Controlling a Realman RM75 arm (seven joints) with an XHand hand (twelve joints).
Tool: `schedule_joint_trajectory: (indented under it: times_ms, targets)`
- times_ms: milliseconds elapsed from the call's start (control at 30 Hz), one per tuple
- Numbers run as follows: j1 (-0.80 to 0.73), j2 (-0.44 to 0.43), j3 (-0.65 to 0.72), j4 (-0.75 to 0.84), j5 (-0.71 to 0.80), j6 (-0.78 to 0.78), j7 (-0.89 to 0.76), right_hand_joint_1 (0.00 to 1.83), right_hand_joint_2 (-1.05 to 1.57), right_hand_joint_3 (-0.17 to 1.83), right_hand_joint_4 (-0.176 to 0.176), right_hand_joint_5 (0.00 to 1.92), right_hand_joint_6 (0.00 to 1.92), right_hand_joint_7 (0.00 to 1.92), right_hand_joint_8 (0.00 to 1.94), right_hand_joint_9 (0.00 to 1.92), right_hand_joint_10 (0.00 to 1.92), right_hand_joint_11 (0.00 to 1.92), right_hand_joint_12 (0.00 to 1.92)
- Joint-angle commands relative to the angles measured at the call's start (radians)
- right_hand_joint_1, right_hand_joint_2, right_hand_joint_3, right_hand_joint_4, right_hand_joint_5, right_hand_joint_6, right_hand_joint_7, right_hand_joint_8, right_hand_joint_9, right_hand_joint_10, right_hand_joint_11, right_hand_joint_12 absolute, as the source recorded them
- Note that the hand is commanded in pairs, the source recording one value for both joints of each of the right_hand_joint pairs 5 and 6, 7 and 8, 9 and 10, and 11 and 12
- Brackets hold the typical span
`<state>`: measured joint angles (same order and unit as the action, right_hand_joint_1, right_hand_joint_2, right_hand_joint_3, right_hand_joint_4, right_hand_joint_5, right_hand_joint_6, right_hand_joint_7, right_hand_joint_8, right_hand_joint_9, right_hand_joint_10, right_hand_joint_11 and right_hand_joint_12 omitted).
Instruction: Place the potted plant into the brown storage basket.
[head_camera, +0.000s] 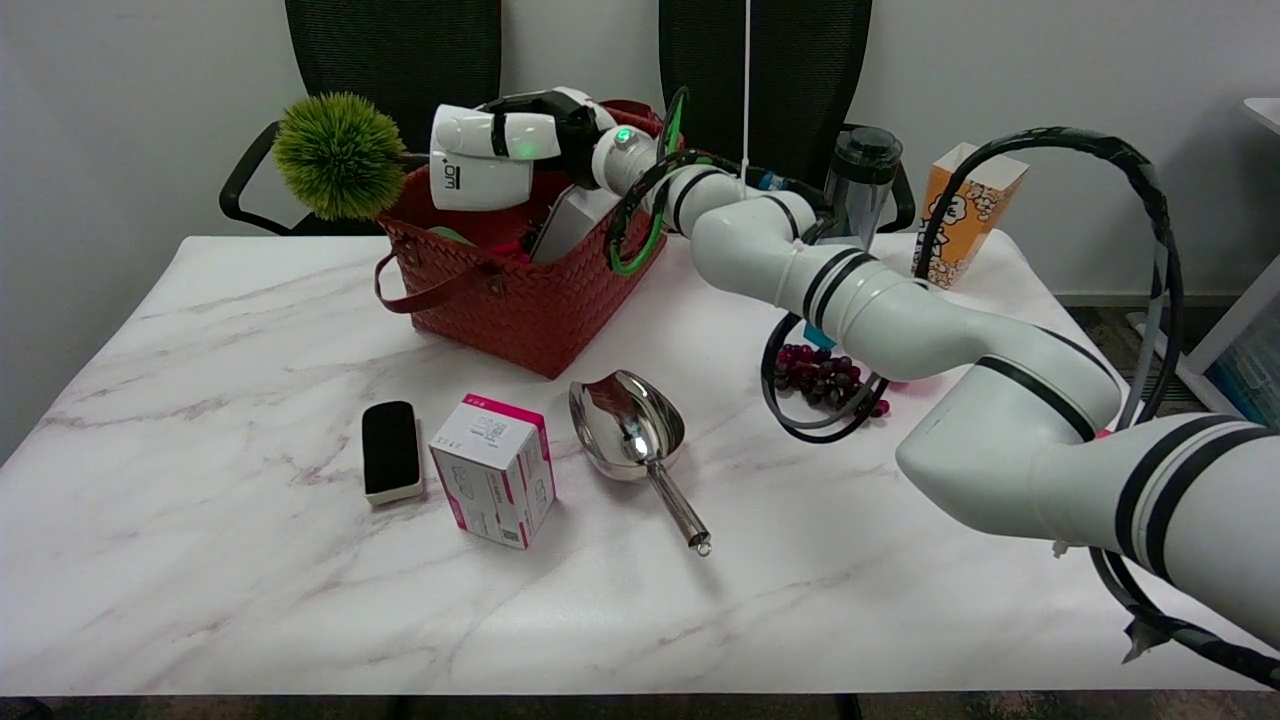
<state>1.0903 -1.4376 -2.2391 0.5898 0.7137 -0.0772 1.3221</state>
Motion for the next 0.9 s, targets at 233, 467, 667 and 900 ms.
schedule_joint_trajectory:
  times_ms: [233,467,667,900]
  targets:
    - [0.026,-0.018,0.009,-0.06,-0.002,0.034,-0.006,1.13,0.8,0.66,0.0,0.8,0.8,1.2,1.2,1.02,1.02,0.68,0.68]
    - [0.089,-0.057,0.012,-0.129,-0.005,0.042,-0.045,1.12,0.82,0.66,0.0,0.81,0.81,1.21,1.21,1.02,1.02,0.68,0.68]
    - [0.101,-0.068,0.013,-0.136,-0.001,0.045,-0.052,1.11,0.83,0.66,0.0,0.81,0.81,1.21,1.21,1.02,1.02,0.67,0.67]
    - [0.104,-0.075,0.013,-0.127,-0.001,0.045,-0.052,1.11,0.85,0.65,0.0,0.81,0.81,1.21,1.21,1.02,1.02,0.67,0.67]
